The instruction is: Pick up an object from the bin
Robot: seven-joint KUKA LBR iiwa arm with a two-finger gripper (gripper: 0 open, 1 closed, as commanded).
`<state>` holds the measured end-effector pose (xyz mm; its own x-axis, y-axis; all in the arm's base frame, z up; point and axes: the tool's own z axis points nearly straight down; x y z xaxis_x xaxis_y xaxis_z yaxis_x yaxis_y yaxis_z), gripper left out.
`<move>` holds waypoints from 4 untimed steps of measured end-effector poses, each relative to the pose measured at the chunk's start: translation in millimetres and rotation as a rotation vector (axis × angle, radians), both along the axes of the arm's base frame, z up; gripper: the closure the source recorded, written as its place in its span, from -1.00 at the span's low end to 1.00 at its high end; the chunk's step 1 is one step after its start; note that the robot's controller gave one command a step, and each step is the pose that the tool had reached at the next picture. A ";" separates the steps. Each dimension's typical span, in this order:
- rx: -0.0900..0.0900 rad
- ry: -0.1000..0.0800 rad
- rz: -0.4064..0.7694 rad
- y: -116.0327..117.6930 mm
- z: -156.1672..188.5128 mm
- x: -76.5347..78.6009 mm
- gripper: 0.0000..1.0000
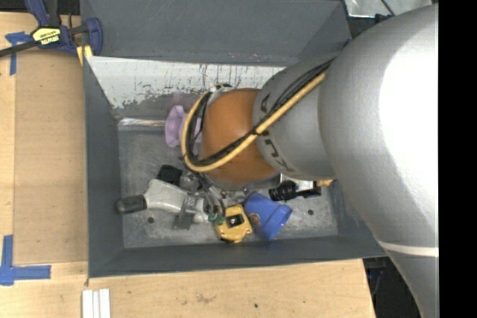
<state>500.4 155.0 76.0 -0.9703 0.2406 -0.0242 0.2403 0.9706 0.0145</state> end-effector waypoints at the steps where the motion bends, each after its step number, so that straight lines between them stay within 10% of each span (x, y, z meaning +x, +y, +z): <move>1: 0.000 0.000 0.000 0.0 0.0 0.0 1.00; 4: -0.010 0.032 0.000 -2.0 28.2 -4.4 1.00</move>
Offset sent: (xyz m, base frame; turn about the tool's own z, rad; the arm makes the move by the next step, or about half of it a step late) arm 0.0000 0.0000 0.0431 -0.0002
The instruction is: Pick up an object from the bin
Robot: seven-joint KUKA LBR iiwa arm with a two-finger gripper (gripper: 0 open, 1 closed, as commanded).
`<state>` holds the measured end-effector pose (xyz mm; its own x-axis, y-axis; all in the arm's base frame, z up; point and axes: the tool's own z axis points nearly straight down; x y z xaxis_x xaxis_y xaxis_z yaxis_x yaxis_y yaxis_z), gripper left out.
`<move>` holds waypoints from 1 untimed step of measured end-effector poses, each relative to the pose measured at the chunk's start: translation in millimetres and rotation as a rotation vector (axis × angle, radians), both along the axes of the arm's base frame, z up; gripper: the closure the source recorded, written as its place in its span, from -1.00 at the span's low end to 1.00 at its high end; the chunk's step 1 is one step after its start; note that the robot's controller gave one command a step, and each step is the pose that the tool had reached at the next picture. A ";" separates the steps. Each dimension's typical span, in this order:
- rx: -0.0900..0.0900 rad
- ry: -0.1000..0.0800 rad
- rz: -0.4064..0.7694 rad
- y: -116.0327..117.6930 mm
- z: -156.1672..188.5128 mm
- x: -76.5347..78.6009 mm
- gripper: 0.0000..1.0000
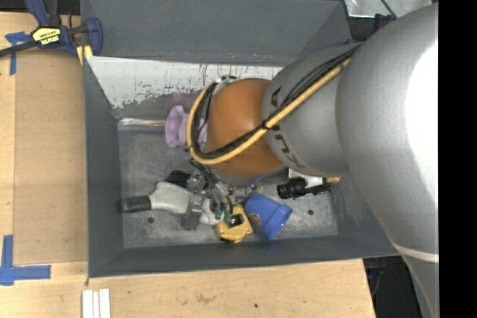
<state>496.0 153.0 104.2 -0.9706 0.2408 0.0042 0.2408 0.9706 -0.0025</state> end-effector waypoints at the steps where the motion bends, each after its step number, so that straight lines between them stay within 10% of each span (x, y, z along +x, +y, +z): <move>1: -0.001 0.002 0.001 -0.3 21.9 -0.6 1.00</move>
Offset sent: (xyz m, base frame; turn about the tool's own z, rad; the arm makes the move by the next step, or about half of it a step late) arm 0.0000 -0.0001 0.0278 0.0000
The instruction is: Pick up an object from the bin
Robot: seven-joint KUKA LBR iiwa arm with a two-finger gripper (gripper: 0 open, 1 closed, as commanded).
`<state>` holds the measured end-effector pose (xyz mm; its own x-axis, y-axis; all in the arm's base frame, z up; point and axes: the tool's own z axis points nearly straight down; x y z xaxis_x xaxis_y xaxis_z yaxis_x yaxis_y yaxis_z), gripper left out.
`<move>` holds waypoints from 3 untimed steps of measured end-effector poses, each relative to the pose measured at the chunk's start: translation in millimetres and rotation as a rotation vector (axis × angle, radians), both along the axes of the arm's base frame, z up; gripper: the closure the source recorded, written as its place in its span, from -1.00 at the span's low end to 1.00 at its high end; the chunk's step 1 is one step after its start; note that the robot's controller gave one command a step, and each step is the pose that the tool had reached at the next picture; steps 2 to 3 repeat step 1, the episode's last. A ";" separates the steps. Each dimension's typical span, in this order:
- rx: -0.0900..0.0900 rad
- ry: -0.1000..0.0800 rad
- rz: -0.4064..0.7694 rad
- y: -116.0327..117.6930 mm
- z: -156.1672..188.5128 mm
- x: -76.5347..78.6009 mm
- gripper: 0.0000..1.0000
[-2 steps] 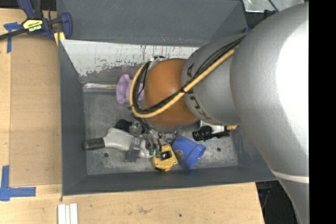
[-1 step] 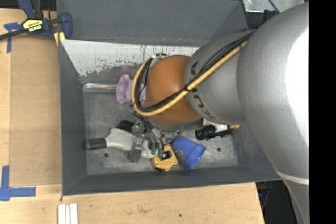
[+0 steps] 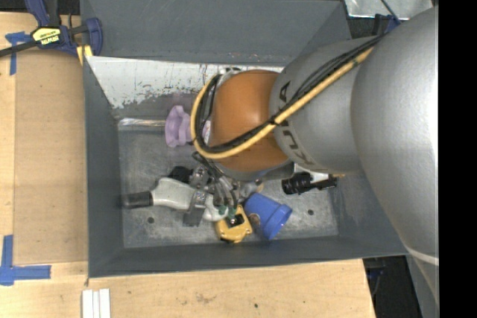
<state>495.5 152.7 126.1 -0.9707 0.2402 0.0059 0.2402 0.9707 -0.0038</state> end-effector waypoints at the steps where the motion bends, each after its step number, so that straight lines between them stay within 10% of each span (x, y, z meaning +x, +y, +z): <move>1: 0.001 -0.003 0.000 0.2 21.9 0.9 1.00; 3: 0.001 -0.003 0.000 0.2 21.9 0.9 1.00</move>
Offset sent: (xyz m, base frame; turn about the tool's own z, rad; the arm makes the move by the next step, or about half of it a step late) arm -0.0001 0.0001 0.0080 0.0000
